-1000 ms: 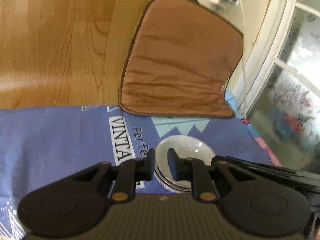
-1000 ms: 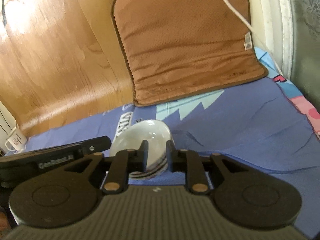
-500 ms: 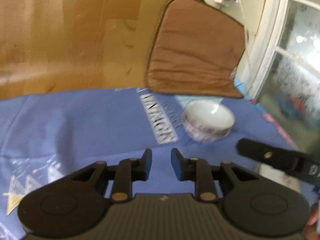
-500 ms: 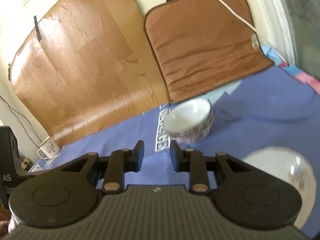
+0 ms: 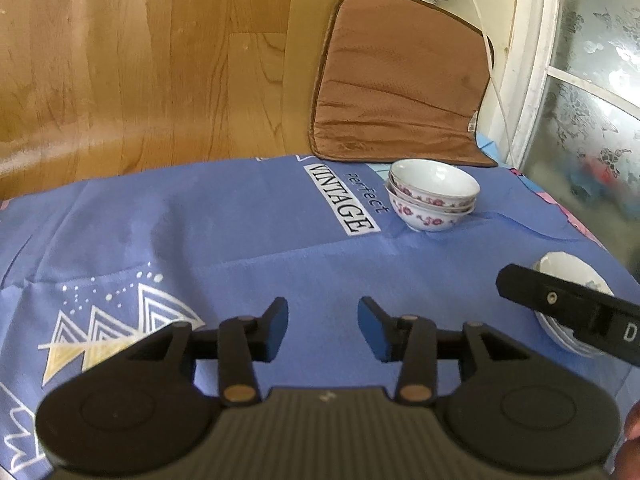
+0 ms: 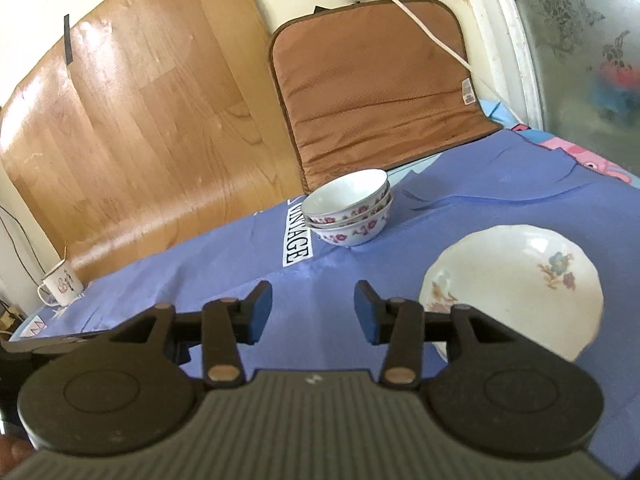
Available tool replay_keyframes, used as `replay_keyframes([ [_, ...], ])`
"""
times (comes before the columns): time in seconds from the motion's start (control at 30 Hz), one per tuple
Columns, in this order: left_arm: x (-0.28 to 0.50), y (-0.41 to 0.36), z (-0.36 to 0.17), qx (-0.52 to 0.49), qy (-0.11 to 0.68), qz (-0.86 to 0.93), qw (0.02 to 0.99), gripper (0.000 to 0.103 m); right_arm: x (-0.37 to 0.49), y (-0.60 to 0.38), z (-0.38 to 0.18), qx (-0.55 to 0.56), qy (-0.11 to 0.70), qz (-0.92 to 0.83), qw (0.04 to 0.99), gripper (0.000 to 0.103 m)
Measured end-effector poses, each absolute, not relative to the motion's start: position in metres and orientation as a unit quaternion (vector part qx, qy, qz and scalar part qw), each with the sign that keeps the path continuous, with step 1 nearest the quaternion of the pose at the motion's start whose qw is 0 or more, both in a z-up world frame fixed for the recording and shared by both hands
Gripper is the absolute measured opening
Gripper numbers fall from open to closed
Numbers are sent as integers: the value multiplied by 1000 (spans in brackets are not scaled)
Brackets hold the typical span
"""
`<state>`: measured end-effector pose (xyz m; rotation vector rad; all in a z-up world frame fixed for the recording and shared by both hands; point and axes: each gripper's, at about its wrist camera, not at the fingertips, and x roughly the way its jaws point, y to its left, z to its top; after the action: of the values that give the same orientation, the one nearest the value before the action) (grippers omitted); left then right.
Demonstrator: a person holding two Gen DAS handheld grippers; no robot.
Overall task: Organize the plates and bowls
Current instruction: 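Reach the right gripper to the three nested bowls and grasp their rim, then carry the nested bowls with the right gripper onto the floral plate stack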
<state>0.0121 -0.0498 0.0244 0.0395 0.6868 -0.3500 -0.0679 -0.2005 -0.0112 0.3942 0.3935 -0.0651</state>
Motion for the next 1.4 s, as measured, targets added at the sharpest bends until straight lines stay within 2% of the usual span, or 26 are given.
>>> replay_keyframes([
  [0.23,22,-46,26,6,346,-173,922,43,-62,-213,-4,204,198,-25,958,50],
  [0.3,31,-44,29,-10,358,-183,916,44,-53,-228,4,212,204,-16,955,53],
  [0.4,52,-43,35,-47,386,-214,896,49,-36,-255,19,234,228,-1,945,57],
  [0.47,69,-48,42,-67,402,-240,881,58,-24,-271,29,235,247,11,940,62],
  [0.6,99,-67,48,-82,418,-247,870,61,3,-300,41,252,282,24,925,67],
  [0.73,127,-88,43,-108,441,-253,855,61,32,-323,32,301,327,30,895,67],
  [0.83,148,-100,39,-124,451,-254,847,66,53,-333,24,327,352,34,876,67],
  [1.1,185,-116,20,-145,475,-261,828,66,100,-342,2,335,413,51,846,66],
  [1.17,191,-117,13,-155,484,-268,819,61,107,-340,-2,334,421,59,841,64],
  [1.2,193,-118,10,-160,488,-272,814,59,110,-336,-4,330,425,64,840,58],
  [1.23,194,-119,7,-163,491,-275,811,44,114,-334,-6,326,431,69,839,52],
  [1.27,196,-122,2,-165,497,-279,805,30,118,-332,-9,327,438,75,834,39],
  [1.3,197,-122,-1,-171,499,-285,800,30,121,-331,-13,332,447,83,826,31],
  [1.4,195,-120,-3,-183,496,-283,800,28,121,-330,-18,342,450,80,821,29],
])
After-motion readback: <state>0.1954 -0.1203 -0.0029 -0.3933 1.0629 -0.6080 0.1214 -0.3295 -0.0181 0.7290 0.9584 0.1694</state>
